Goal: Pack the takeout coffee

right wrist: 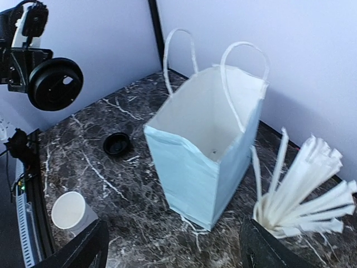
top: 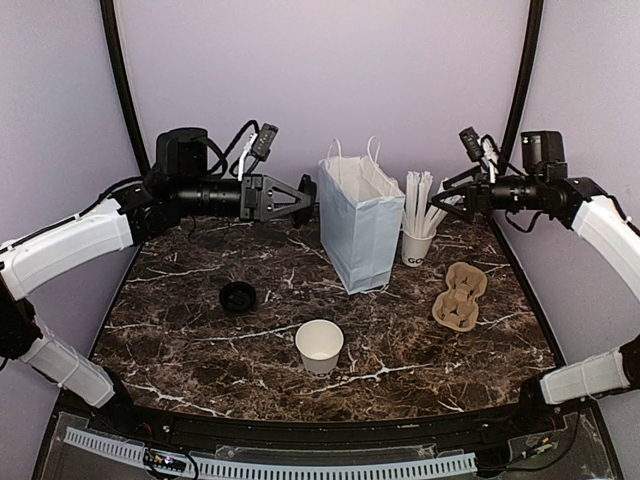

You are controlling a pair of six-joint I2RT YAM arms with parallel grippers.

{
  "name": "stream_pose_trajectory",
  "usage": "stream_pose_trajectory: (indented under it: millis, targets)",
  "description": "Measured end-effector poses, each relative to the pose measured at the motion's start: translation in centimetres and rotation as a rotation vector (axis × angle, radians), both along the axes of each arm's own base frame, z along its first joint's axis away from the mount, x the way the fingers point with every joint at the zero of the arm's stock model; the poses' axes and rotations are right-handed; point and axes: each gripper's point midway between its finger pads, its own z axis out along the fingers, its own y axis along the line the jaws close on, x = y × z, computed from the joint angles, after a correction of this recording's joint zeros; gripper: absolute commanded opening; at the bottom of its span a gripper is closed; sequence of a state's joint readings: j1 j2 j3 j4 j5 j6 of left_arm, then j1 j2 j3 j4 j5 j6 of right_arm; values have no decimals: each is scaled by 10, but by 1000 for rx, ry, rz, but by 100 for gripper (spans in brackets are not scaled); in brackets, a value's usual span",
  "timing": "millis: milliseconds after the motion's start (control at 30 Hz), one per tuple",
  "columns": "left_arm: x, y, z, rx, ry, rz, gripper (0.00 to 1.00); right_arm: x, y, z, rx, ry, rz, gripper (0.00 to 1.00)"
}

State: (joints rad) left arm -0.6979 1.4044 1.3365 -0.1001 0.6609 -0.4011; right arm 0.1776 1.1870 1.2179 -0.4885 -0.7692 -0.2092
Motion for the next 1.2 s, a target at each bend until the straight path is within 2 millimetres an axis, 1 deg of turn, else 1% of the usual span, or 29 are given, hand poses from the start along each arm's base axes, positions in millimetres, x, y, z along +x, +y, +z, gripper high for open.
stream_pose_trajectory:
  millis: [67,100,133,267,367,500,633,733,900,1033,1200]
  targets:
    - [-9,-9,7,-95,26,-74,9,-4,25,6,5,12,70,89]
    - [-12,-11,10,-133,40,-103,9,-8,42,11,8,12,121,94]
    - [-15,-13,13,-166,52,-128,9,-11,55,14,12,13,158,98]
    - [-24,-15,29,-275,67,-194,9,-33,111,26,11,21,310,99]
    - [-31,-14,42,-359,77,-235,9,-43,137,33,12,25,359,99]
    - [-34,-13,49,-436,96,-273,9,-46,165,37,4,29,371,99]
    - [-36,-12,46,-463,122,-285,9,-48,187,38,2,43,387,99]
    - [-36,-11,44,-468,127,-285,8,-54,196,42,10,54,399,99]
    - [-36,-11,42,-473,125,-280,8,-60,201,55,30,48,408,99]
    - [-35,-11,43,-479,124,-275,8,-61,201,64,43,37,410,99]
    - [-33,-12,45,-515,134,-288,8,-65,208,71,39,16,420,99]
